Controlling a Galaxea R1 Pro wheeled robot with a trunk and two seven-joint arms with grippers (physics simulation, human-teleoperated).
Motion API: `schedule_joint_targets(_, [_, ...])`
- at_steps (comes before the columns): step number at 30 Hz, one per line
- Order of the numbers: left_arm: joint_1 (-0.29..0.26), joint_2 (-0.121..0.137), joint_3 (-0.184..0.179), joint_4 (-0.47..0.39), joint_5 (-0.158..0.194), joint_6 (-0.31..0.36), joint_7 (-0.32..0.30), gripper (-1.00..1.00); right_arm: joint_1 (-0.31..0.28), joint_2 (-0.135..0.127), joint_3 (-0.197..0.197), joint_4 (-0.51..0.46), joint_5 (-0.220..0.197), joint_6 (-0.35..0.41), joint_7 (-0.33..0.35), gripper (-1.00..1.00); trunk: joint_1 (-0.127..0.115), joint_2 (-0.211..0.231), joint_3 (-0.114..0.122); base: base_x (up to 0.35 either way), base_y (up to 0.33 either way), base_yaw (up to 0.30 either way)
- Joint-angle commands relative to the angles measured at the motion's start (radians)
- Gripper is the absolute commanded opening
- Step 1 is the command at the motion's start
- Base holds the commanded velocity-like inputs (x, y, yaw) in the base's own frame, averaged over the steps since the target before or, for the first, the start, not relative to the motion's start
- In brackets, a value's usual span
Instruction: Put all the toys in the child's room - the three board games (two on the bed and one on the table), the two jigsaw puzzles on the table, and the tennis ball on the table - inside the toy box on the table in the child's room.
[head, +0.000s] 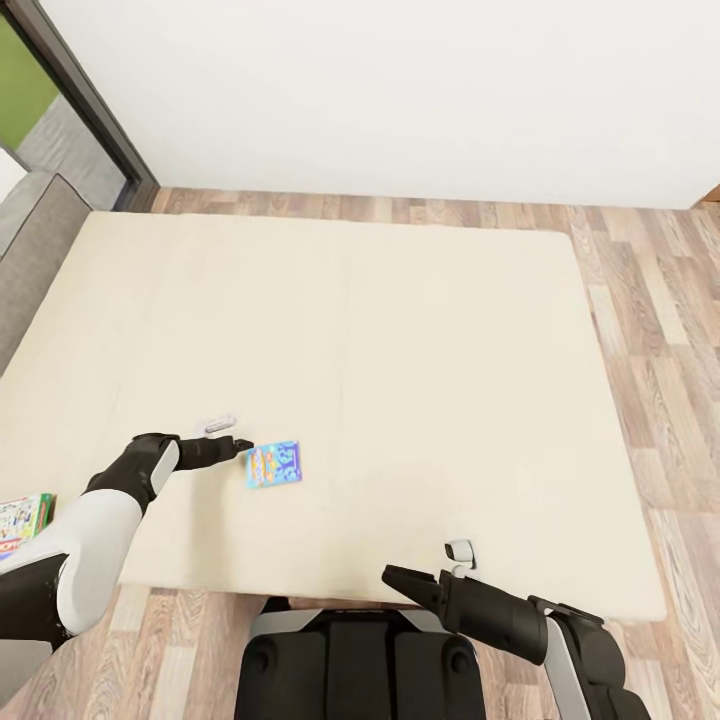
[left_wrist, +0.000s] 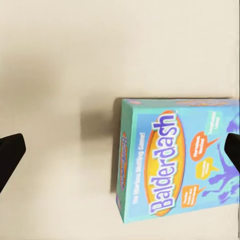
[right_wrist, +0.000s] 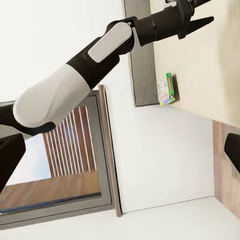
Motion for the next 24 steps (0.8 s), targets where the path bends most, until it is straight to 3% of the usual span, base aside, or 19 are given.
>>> schedule_joint_targets(1, [0.000, -0.001, 0.008, -0.001, -0.010, 0.005, -0.009, 1.00, 0.000, 0.001, -0.001, 0.000, 0.000, 0.005, 0.002, 1.00, 0.001, -0.001, 0.000, 0.000, 0.000, -0.157])
schedule_joint_targets(14, [0.000, 0.003, 0.006, -0.001, -0.010, 0.005, -0.013, 1.00, 0.000, 0.002, -0.001, 0.000, 0.000, 0.005, 0.001, 1.00, 0.001, -0.001, 0.010, 0.000, 0.000, -0.209])
schedule_joint_targets(24, [0.000, 0.005, 0.006, -0.002, -0.010, 0.004, -0.013, 1.00, 0.000, 0.002, -0.001, 0.001, 0.000, 0.005, -0.003, 1.00, 0.001, -0.001, 0.012, 0.000, 0.000, -0.054])
